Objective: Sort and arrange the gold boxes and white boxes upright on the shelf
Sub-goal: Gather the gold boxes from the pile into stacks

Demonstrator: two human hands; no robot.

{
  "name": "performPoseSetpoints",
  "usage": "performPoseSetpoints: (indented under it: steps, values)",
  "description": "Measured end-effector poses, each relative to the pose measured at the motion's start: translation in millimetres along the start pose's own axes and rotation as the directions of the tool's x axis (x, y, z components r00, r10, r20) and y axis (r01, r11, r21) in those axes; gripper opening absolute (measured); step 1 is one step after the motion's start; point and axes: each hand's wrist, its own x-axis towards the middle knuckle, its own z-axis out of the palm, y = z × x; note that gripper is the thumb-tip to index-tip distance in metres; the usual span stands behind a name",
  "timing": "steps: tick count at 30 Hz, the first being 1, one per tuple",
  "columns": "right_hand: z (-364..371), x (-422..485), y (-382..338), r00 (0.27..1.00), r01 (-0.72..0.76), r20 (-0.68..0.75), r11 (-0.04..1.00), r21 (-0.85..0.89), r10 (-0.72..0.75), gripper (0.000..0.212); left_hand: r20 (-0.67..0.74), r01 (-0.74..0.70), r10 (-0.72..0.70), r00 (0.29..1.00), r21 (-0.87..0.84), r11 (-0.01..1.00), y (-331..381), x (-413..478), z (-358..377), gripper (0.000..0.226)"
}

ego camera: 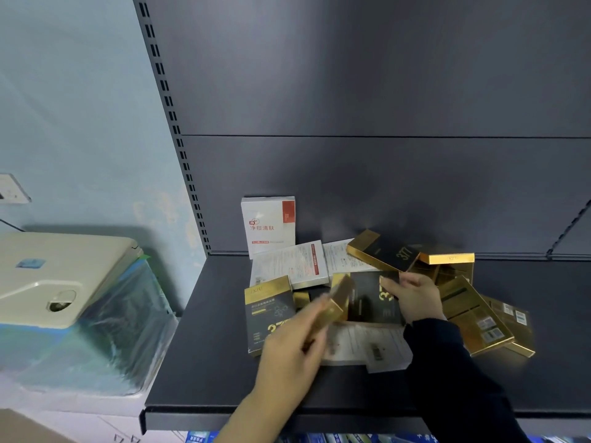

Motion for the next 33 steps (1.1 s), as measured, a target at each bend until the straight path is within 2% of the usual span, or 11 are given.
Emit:
performPoseSetpoints:
  steps: [4, 8, 10, 11, 13, 16, 20, 25, 27, 31, 33]
  values:
    - [-5.7, -3.2, -9.6, 0.995, 0.096, -0.041, 0.993, 0.071, -0.093, 0.047, -0.3, 0.105, -0.125, 0.946, -0.083, 0.991, -3.1, 13.9, -35.7, 0.048]
    - [6.3, -14.8, -22.9, 0.957, 0.283, 0.066, 0.959, -0.002, -0.282, 0.026, -0.332, 0.254, -0.226, 0.916, 0.043, 0.966, -46.9, 4.2, -80.9, 0.044]
    - [17.4, -22.5, -29.0, 0.934, 0.321, 0.175, 0.947, -0.028, -0.312, 0.009, -0.355, 0.335, -0.283, 0.891, 0.093, 0.938, -70.4, -14.7, -94.6, 0.04]
    - [24.2, -25.9, -31.1, 0.921, 0.322, 0.238, 0.946, -0.019, -0.309, 0.009, -0.356, 0.365, -0.3, 0.885, 0.131, 0.922, -82.1, -26.3, -99.6, 0.039]
    - [39.6, -31.0, -34.8, 0.898, 0.297, 0.339, 0.955, 0.006, -0.281, 0.011, -0.305, 0.355, -0.276, 0.911, 0.244, 0.902, -105.0, -50.2, -106.2, 0.035]
    - [61.9, -36.6, -40.9, 0.848, 0.279, 0.475, 0.96, -0.019, -0.237, 0.008, -0.168, 0.213, -0.156, 0.973, 0.404, 0.89, -128.3, -72.2, -111.4, 0.019]
    - [88.7, -42.0, -42.1, 0.813, 0.272, 0.552, 0.959, -0.08, -0.185, 0.009, 0.032, 0.166, -0.201, 0.979, 0.447, 0.879, -136.2, -79.8, -112.6, 0.054]
    - [109.3, -48.5, -41.3, 0.82, 0.264, 0.548, 0.958, -0.111, -0.162, 0.009, -0.063, 0.314, -0.31, 0.949, 0.309, 0.898, -115.4, -69.0, -113.3, 0.035]
    - [113.4, -51.1, -42.3, 0.821, 0.268, 0.547, 0.957, -0.113, -0.166, 0.013, -0.017, 0.344, -0.354, 0.935, 0.289, 0.893, -91.8, -53.2, -103.7, 0.027]
    - [107.8, -50.6, -41.8, 0.826, 0.237, 0.543, 0.967, -0.096, -0.148, 0.012, 0.339, 0.231, -0.381, 0.86, 0.407, 0.884, -60.7, -29.4, -73.3, 0.08]
    - [93.0, -45.4, -41.5, 0.841, 0.221, 0.524, 0.969, -0.114, -0.13, 0.009, 0.39, 0.163, -0.376, 0.841, 0.481, 0.861, -60.5, -27.8, -64.9, 0.097]
